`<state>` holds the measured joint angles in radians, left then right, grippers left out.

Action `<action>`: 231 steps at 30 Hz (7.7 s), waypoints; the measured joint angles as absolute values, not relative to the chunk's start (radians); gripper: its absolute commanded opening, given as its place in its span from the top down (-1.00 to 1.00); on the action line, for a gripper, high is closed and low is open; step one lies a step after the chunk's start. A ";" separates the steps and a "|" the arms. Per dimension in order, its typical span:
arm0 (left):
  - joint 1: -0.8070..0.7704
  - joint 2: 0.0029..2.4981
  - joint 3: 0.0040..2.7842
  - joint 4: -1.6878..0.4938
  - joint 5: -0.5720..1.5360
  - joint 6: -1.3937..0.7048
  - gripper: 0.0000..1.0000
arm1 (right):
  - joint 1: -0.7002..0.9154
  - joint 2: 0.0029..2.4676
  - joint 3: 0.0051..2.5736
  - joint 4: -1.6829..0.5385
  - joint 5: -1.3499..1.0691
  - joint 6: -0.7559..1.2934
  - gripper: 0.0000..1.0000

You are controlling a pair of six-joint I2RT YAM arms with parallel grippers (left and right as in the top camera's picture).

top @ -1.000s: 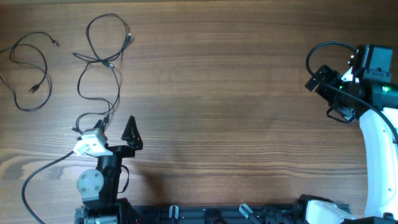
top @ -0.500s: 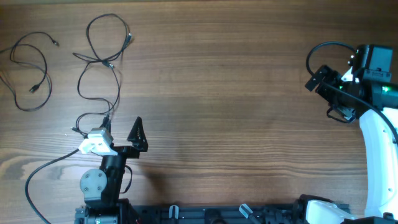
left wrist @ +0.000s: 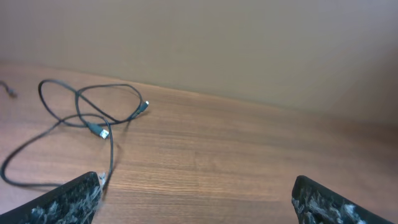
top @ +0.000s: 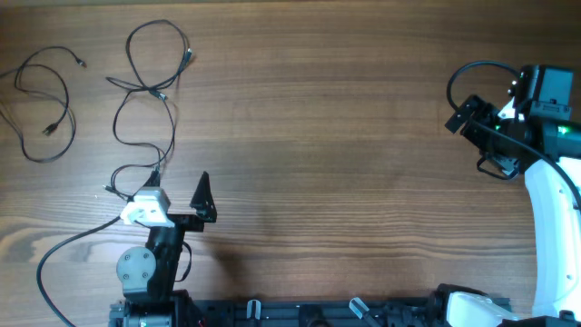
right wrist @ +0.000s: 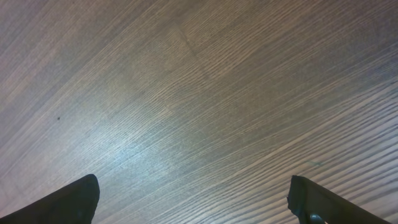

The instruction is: Untangle cables

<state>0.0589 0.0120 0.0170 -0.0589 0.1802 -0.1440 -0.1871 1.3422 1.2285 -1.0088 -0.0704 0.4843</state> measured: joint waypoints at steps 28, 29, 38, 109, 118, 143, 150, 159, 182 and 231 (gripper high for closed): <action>0.059 0.012 0.017 -0.059 0.207 -0.027 -1.00 | -0.187 1.342 1.229 -1.009 -0.070 0.484 -0.99; 0.059 0.012 0.017 -0.059 0.207 -0.026 -1.00 | -0.187 1.342 1.229 -1.009 -0.071 0.484 -0.99; 0.059 0.012 0.017 -0.059 0.207 -0.026 -1.00 | -0.187 1.342 1.229 -1.009 -0.070 0.485 -1.00; 0.059 0.012 0.017 -0.059 0.207 -0.026 -1.00 | -0.187 0.179 1.233 -1.269 0.226 0.387 -0.99; 0.059 0.012 0.016 -0.059 0.207 -0.022 -1.00 | -0.187 0.032 1.234 -1.330 0.238 0.391 -0.99; 0.059 0.012 0.016 -0.059 0.207 -0.019 -1.00 | -0.187 0.021 0.737 -0.749 0.292 0.442 -1.00; 0.059 0.013 0.015 -0.059 0.207 -0.019 -1.00 | -0.187 0.021 0.516 -0.379 0.105 0.362 -0.99; 0.059 0.013 0.015 -0.059 0.207 -0.019 -1.00 | -0.187 0.021 0.384 -0.255 -0.018 0.267 -0.99; 0.059 0.013 0.015 -0.059 0.207 -0.019 -1.00 | -0.187 0.021 0.148 0.007 -0.129 0.196 -1.00; 0.059 0.013 0.015 -0.059 0.207 -0.019 -1.00 | -0.187 0.036 0.006 0.015 -0.232 0.151 -1.00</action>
